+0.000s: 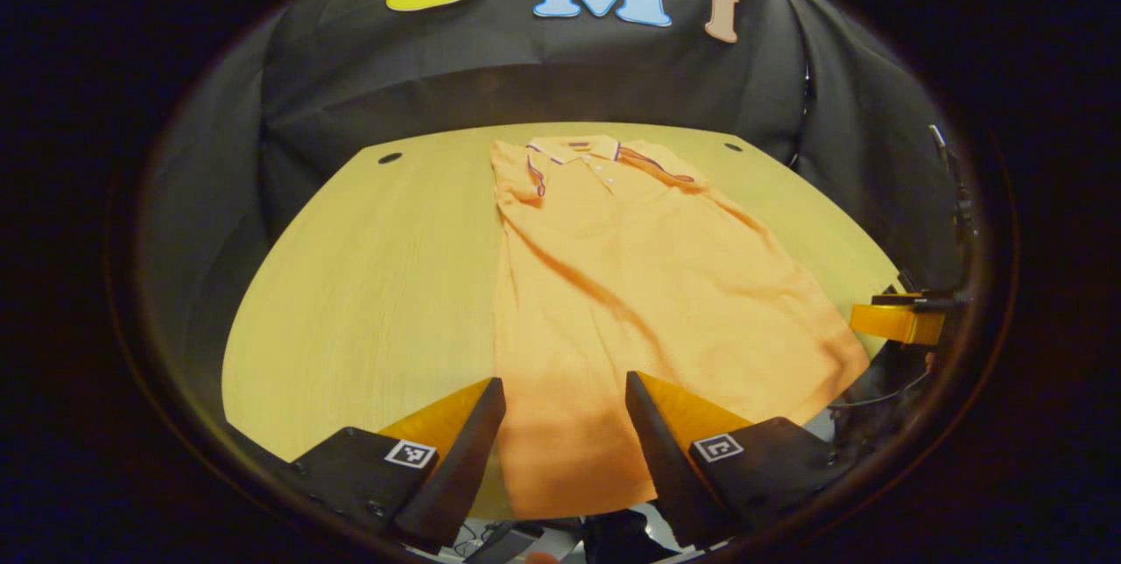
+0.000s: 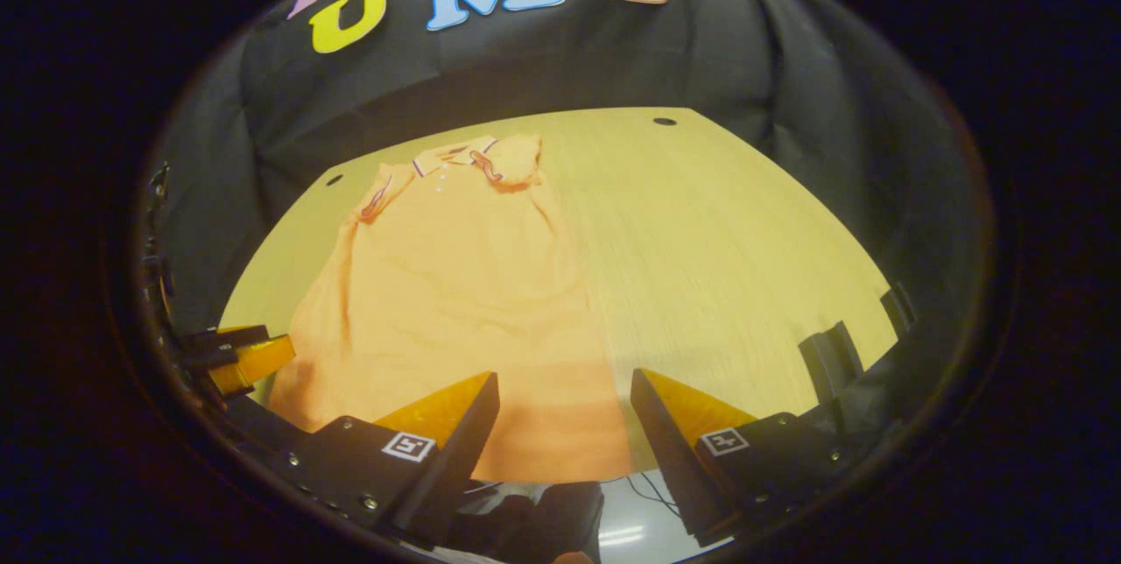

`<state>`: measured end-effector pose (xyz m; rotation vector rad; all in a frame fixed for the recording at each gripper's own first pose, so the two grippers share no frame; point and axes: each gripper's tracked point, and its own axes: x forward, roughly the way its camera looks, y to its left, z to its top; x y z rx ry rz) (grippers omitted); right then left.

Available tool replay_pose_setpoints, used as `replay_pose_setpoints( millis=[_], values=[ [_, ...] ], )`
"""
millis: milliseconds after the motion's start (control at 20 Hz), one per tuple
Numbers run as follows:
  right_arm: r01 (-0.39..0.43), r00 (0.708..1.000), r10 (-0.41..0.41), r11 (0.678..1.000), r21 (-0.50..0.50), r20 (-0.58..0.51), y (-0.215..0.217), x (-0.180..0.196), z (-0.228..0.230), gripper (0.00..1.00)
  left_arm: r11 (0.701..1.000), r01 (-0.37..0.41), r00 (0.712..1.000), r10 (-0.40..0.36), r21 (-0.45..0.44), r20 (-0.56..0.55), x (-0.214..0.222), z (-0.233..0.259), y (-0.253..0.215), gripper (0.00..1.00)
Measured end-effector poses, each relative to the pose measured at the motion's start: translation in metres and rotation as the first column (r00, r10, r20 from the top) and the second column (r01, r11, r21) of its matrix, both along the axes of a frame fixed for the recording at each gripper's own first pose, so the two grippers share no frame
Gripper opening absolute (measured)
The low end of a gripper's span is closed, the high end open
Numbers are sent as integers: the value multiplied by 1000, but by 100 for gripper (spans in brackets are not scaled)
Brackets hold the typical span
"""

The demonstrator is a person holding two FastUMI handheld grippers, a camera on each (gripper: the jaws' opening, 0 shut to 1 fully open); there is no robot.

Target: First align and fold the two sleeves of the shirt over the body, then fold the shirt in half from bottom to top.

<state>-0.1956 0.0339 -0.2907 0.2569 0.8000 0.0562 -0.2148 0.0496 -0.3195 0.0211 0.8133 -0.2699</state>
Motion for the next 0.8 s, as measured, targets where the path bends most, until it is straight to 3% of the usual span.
replay_pose_setpoints(
  millis=[50,100,450,500,700,800],
  values=[
    [6,1000,-6,1000,3,-16,1,-4,-4,94,1000,6,1000,-6,1,-4,-7,-3,4,88],
    [14,999,-14,1000,-1,-29,0,-6,-7,94,1000,14,1000,-14,3,-7,-16,-5,7,94],
    [7,994,-11,999,-32,-105,-4,-31,-27,94,1000,19,999,-19,-10,-32,-51,-15,15,94],
    [5,994,-8,1000,-23,-110,-2,-33,-28,94,1000,12,999,-13,-14,-35,-54,-16,15,88],
    [-27,991,28,1000,8,-130,12,-40,-35,94,1000,-18,999,18,8,-33,-61,-24,16,90],
    [-53,991,50,998,-22,-121,13,-39,-36,94,1000,-20,1000,20,25,-15,-62,-26,13,91]
  ],
)
